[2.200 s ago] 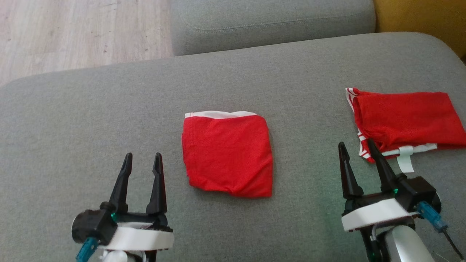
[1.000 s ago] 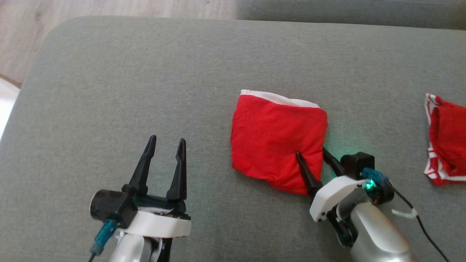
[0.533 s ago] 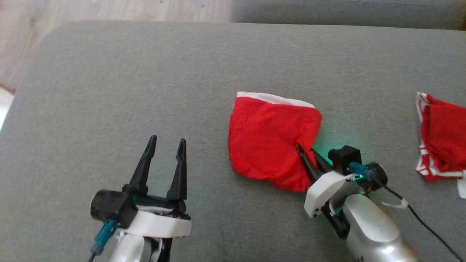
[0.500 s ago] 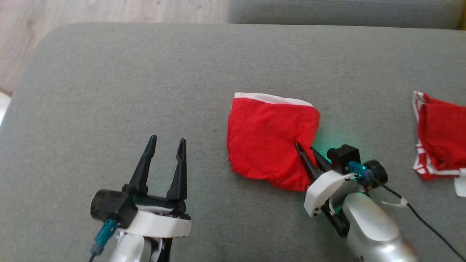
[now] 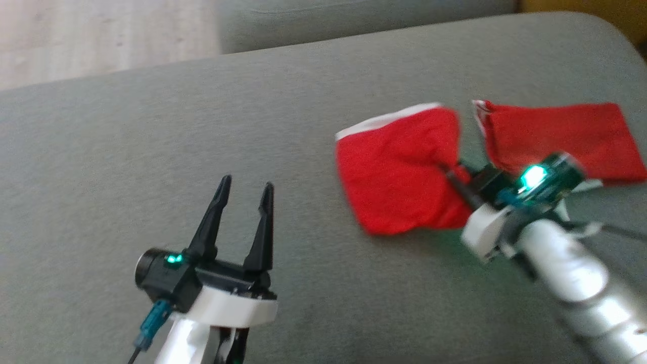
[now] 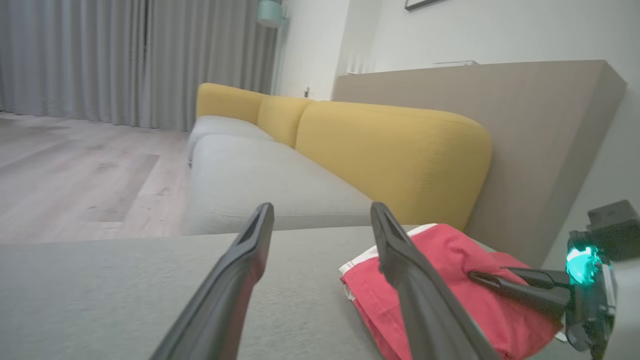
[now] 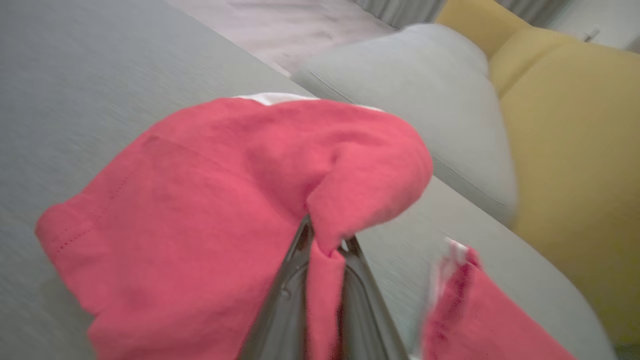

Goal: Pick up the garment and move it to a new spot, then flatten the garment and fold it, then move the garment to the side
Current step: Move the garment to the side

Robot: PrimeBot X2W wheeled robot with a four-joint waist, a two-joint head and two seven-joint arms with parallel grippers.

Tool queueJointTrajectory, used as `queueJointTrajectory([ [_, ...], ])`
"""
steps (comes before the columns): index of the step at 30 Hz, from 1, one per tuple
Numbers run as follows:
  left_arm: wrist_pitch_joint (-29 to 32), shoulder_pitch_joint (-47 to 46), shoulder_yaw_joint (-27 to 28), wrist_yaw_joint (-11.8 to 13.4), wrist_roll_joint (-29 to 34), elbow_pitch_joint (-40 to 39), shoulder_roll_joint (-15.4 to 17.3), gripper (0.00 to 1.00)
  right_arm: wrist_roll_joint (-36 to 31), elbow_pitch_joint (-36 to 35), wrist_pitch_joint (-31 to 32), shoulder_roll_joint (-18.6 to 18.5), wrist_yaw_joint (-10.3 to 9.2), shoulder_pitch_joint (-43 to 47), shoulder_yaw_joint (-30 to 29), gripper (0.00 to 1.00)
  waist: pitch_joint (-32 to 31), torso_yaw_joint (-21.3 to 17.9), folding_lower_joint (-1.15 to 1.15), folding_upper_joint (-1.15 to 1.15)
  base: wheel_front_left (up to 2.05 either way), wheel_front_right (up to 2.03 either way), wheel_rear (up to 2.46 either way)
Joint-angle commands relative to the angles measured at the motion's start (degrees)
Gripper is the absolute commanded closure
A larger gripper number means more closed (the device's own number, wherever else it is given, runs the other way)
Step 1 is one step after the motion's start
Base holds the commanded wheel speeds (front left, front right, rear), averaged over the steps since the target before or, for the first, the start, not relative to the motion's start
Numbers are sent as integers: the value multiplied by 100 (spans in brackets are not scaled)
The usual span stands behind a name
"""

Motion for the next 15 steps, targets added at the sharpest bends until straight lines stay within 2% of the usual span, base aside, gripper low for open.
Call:
queueJointTrajectory([
  [1, -29, -331, 110, 13, -21, -222, 10, 0, 146, -259, 66, -262, 39, -257, 160, 100, 121, -317, 0, 0, 0, 0, 0],
  [8, -29, -704, -126, 16, -50, -246, 10, 0, 1069, -724, 489, -1802, 39, -798, 847, 100, 555, -558, 0, 0, 0, 0, 0],
  [11, -29, -827, -176, -7, -29, -222, 10, 0, 1324, -696, 549, -2250, 39, -977, 915, 100, 738, -523, 0, 0, 0, 0, 0],
  [15, -29, -957, -156, -54, -8, -167, 10, 0, 1493, -517, 600, -2643, 39, -1103, 921, 100, 930, -412, 0, 0, 0, 0, 0],
])
